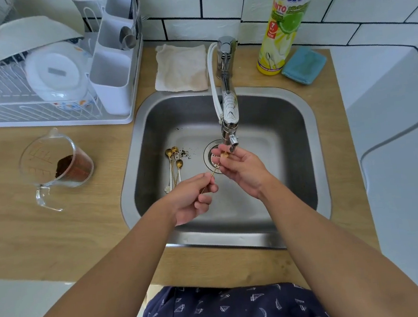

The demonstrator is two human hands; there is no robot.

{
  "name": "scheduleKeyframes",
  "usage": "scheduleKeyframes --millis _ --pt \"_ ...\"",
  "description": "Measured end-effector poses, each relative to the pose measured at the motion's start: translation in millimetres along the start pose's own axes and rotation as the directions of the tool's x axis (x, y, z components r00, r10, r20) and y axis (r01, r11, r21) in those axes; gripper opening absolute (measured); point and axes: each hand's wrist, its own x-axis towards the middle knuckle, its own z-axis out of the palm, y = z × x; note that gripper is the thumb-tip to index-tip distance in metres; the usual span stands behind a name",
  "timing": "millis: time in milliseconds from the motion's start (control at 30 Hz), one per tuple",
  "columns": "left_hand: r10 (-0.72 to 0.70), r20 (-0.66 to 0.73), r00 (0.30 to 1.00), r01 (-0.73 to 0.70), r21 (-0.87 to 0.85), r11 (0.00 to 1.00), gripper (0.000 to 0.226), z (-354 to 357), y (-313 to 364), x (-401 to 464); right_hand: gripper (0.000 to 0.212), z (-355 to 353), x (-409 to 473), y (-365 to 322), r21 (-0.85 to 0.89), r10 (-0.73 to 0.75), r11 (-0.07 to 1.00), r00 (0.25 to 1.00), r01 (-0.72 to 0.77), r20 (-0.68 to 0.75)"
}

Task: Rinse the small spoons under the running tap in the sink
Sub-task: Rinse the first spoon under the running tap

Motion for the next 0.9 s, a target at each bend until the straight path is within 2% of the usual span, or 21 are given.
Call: scheduleKeyframes --millis 67,167,200,267,333,433,567,633,700,767,900 --pt "0.016 -0.009 1.000 -0.015 0.089 0.996 0.025 -2 -1 -1 0.023 0 0 -1 -0.049 -0.037 0.998 0.997 0.034 -0.066" --pt "0.095 -0.053 0.994 -0.066 0.396 0.916 0.031 -2 -4 -1 0.006 3 1 0 -0.197 -0.076 0.979 0.988 0.049 -0.134" --pt "0.120 -0.062 0.991 -0.081 0.441 0.894 0.032 -2 -4 -1 0.012 3 1 2 -0.239 -0.083 0.970 0.986 0.047 -0.144" --pt "0.159 -0.077 0.984 -0.105 0.470 0.876 0.031 0 -4 0 0.018 6 1 5 -0.272 -0.088 0.961 0.985 0.045 -0.148" --pt "0.174 -0.087 0.981 -0.110 0.487 0.866 0.030 1 -4 0 0.011 7 0 7 -0.293 -0.083 0.955 0.989 0.043 -0.125" --pt "0.160 -0.086 0.983 -0.096 0.501 0.860 0.030 -1 -5 0 0.013 7 -3 3 -0.334 -0.054 0.942 0.995 0.021 -0.088" --pt "0.190 -0.112 0.975 -0.123 0.440 0.890 0.025 0 -5 9 0.007 -2 -5 -6 -0.407 0.036 0.911 0.997 -0.061 -0.068" --pt "0.244 -0.137 0.960 -0.176 0.383 0.907 0.018 7 2 19 0.003 -10 -5 -11 -0.361 -0.022 0.932 0.989 -0.034 -0.149" --pt "0.286 -0.151 0.946 -0.238 0.272 0.932 0.007 18 12 31 0.012 -19 -7 -15 -0.193 -0.073 0.981 0.957 0.019 -0.280" --pt "0.297 -0.174 0.939 -0.266 0.179 0.947 0.008 31 21 43 0.016 -26 -12 -20 -0.033 -0.069 0.998 0.934 0.061 -0.351" --pt "0.307 -0.238 0.922 -0.264 0.194 0.945 0.009 51 23 60 0.005 -34 -19 -23 0.075 -0.079 0.990 0.909 0.119 -0.409"
